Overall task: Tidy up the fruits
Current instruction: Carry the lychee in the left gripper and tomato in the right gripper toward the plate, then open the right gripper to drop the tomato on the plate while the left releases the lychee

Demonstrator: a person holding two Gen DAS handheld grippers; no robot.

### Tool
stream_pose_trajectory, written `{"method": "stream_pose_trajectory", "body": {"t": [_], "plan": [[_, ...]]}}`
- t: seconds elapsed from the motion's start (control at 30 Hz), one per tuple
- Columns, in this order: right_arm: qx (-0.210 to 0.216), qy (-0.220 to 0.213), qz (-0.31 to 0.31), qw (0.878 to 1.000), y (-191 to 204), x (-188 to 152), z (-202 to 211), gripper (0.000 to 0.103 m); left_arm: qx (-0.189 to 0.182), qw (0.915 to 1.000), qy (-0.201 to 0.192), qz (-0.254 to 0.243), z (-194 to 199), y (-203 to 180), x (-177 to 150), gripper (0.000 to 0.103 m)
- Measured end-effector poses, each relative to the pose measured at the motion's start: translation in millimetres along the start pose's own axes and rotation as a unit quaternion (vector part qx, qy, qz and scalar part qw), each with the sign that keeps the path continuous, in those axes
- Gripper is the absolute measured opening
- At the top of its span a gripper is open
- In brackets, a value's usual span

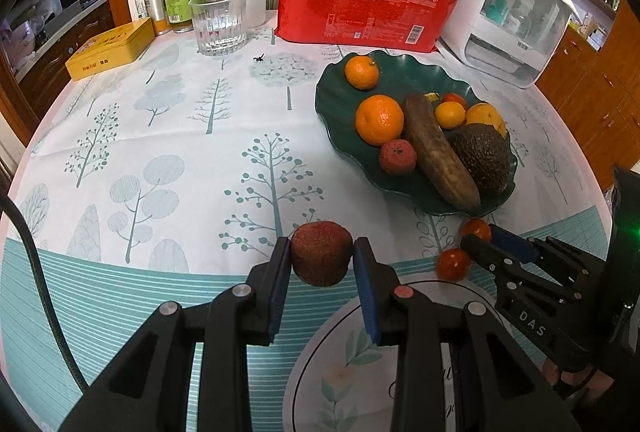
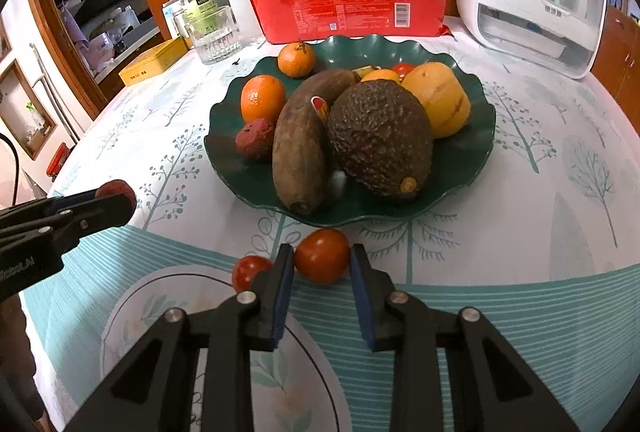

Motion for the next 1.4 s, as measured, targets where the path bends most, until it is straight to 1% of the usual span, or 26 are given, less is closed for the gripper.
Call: {"method": "stream_pose_trajectory", "body": {"t": [0.23, 0.47, 0.7, 0.87, 0.97, 1.1, 1.2, 1.4], "plan": [[0.007, 0.001, -0.006, 1.0, -6, 1, 7, 0.028, 0.0, 1.0, -0.006, -0.002, -1, -3, 10, 0.03], [-0.004, -0.011, -0.002, 1.0, -22, 5, 23, 0.028, 0.0, 0.9997, -0.022, -0.01, -3, -8, 30, 0.03], [-0.02, -0.037, -0.003, 0.999, -41, 28, 36, 0.028, -0.001, 0.9989, -0.041, -0.022, -9, -12, 59, 0.03], [-0.023, -0.06, -0.001, 0.998, -49, 53, 39, 0.028, 0.002, 0.9976, -0.055, -0.04, -17, -16, 88, 0.03], [-0.025, -0.071, 0.003, 0.997, -51, 68, 39, 0.028, 0.0, 0.9973, -0.058, -0.045, -23, -17, 100, 0.03], [-0.023, -0.083, 0.006, 0.996, -51, 83, 36, 0.028, -0.01, 0.9978, -0.055, -0.037, -37, -16, 113, 0.03], [-0.02, -0.089, 0.007, 0.996, -49, 93, 31, 0.028, -0.009, 0.998, -0.054, -0.032, -47, -14, 119, 0.03], [-0.01, -0.084, 0.01, 0.996, -42, 99, 18, 0.028, -0.021, 0.9987, -0.045, -0.011, -64, -10, 122, 0.03]]}}
Point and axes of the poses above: each gripper's, at about its wrist camera, not at the fingertips, and z roughly against the way its jaws point, y to its left, x to its top, the point moved 6 cm from there along -z, roughly the way its jaws point, and after that the axes turned 10 degrees about -x, right-handed, at the moved point
